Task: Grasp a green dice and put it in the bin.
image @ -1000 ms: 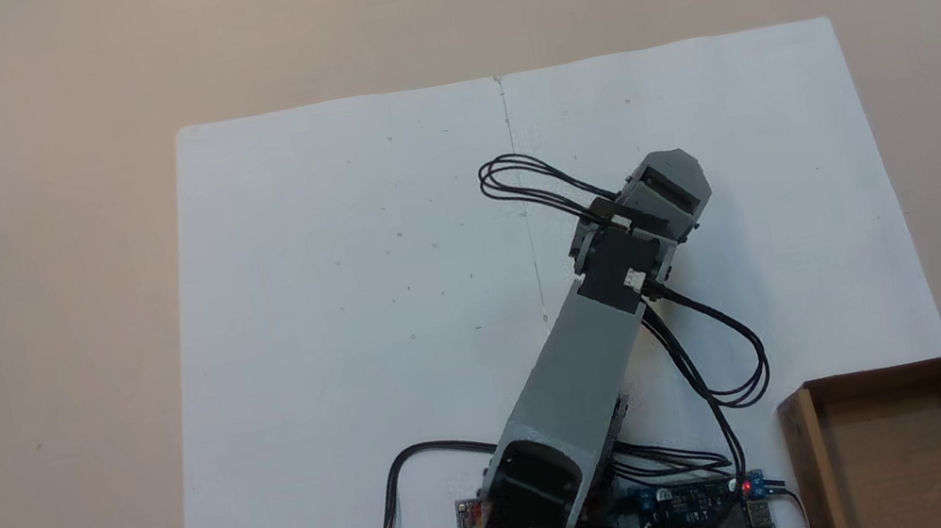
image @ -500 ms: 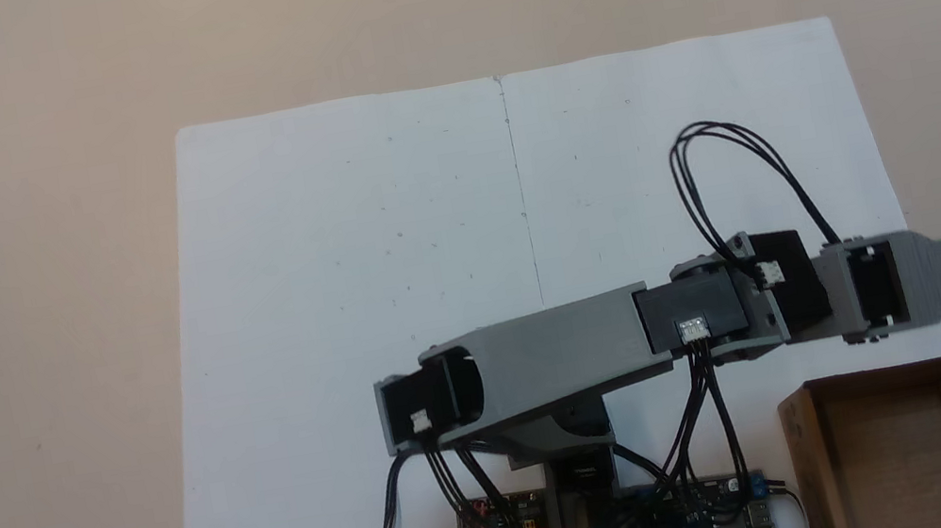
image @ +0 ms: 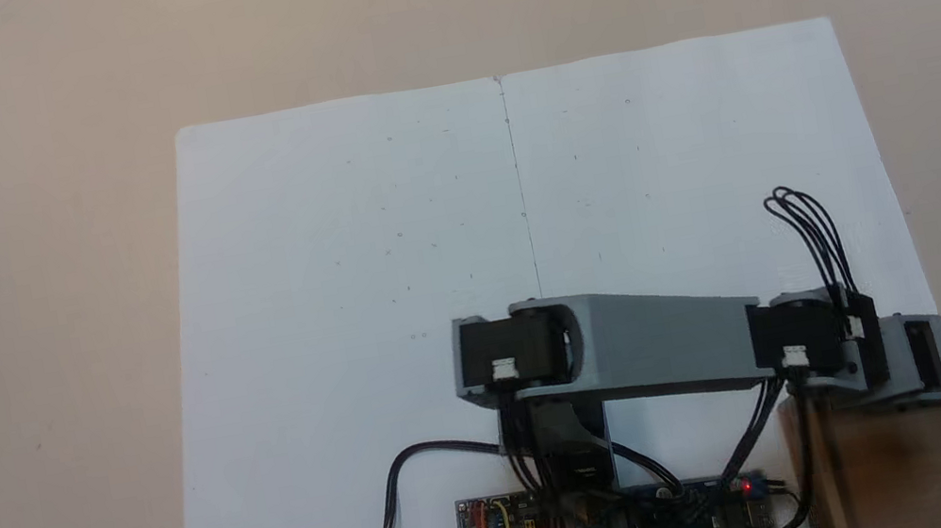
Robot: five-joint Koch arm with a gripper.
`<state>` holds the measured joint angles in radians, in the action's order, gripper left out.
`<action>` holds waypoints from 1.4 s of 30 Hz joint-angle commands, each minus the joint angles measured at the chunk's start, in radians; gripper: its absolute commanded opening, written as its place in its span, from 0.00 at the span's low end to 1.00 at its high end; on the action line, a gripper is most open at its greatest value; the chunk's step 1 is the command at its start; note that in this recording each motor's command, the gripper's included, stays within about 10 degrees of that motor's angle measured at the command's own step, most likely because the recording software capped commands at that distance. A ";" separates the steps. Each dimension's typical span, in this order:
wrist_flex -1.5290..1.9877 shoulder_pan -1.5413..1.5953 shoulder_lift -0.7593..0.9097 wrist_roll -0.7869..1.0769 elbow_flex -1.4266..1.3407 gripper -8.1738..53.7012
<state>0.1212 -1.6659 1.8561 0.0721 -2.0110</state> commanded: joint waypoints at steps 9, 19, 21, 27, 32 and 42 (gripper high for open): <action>-0.003 -0.160 -0.054 0.175 0.064 0.33; -0.017 -0.204 -0.103 0.178 0.061 0.69; -0.020 -0.206 -0.104 0.175 0.061 0.72; -0.021 -0.206 -0.087 0.173 0.061 0.74; -0.017 -0.170 -0.005 0.100 0.061 0.74; -0.026 0.328 0.270 -0.233 0.160 0.78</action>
<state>0.1212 -1.4297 2.0847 -0.0660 -1.9175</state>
